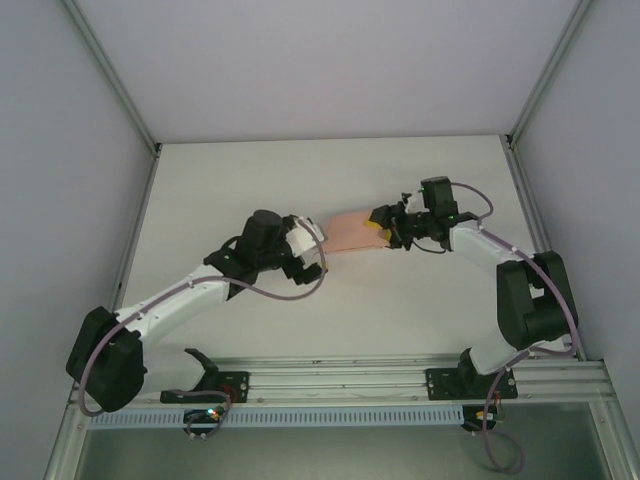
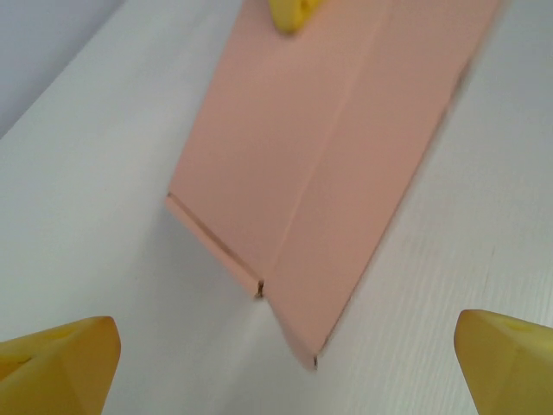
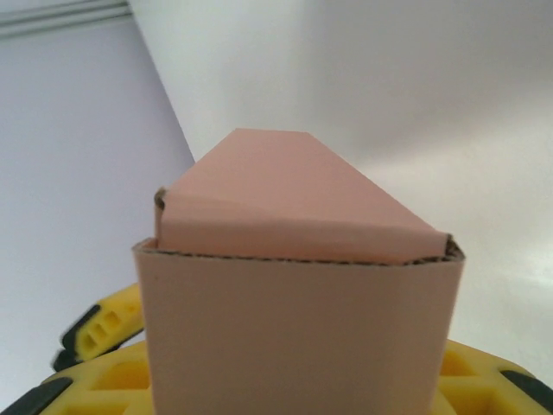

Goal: Assemble paper box

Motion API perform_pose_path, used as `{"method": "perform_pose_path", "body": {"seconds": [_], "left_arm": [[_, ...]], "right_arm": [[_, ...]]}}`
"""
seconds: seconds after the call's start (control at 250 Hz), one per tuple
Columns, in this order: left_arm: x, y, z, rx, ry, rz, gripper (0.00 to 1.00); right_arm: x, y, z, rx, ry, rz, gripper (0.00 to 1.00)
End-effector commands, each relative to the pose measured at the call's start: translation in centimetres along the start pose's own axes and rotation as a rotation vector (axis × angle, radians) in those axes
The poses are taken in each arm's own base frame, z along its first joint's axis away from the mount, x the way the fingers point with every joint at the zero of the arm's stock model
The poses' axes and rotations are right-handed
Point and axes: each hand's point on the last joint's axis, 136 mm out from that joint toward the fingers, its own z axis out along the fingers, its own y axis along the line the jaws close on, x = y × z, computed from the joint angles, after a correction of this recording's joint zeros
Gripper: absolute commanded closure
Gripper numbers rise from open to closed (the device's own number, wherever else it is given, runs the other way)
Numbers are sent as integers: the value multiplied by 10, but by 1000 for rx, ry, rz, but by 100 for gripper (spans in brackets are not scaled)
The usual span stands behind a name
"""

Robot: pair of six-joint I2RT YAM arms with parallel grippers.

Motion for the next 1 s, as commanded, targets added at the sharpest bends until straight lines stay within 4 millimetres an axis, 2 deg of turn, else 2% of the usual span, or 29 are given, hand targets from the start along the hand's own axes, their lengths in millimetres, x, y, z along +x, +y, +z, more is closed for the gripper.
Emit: {"method": "perform_pose_path", "body": {"seconds": [0.0,0.148,0.391,0.571,0.743,0.823,0.998], "left_arm": [[7,8,5,-52,96,201,0],[1,-4,21,-45,85,273,0],[-14,-1,28,-91,4,314,0],[-13,-3,38,-62,13,312,3],[-24,-7,41,-43,-45,291,18],[-31,-7,37,-51,-87,285,33],[-36,-8,32,-65,-122,285,46]], "right_arm": [[36,5,-12,-1,169,195,57],[42,14,-15,-20,205,226,59],[46,19,-18,-36,219,262,59],[50,25,-17,-59,236,267,58],[52,23,-16,-51,247,267,57],[53,21,-15,-49,252,271,57],[56,17,-13,-47,269,279,53]]}}
